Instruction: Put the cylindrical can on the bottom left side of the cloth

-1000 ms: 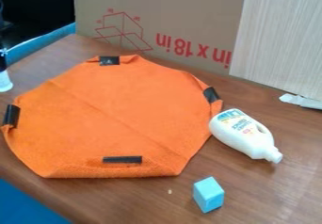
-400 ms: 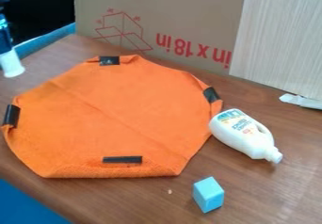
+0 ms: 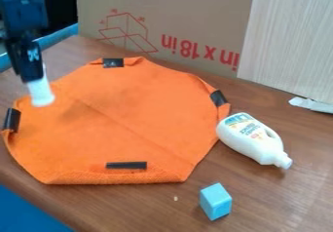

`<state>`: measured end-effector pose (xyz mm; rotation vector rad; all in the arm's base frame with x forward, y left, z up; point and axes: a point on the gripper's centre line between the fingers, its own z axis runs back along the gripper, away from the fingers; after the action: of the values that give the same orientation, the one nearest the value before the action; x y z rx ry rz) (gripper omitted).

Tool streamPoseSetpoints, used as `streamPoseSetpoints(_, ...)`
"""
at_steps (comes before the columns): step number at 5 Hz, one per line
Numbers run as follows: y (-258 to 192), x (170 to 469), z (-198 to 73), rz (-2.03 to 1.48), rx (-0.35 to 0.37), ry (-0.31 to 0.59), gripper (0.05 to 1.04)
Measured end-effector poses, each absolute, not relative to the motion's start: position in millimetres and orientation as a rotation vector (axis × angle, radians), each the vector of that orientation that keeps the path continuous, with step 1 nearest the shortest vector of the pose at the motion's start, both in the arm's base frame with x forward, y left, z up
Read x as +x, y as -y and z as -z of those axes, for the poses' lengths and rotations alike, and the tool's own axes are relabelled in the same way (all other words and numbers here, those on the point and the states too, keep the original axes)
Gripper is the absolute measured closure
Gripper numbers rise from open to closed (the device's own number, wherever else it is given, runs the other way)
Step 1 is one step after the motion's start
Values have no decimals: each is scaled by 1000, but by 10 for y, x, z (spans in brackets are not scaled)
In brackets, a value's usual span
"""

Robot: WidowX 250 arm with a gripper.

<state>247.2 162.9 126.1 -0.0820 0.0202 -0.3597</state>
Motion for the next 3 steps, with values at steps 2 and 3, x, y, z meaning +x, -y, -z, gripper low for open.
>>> streamPoseSetpoints(2, -1523, 2515, -1001, 375, -11, -21, 539)
streamPoseSetpoints(3, -1581, 2572, -960, 374, 19, 2, 469)
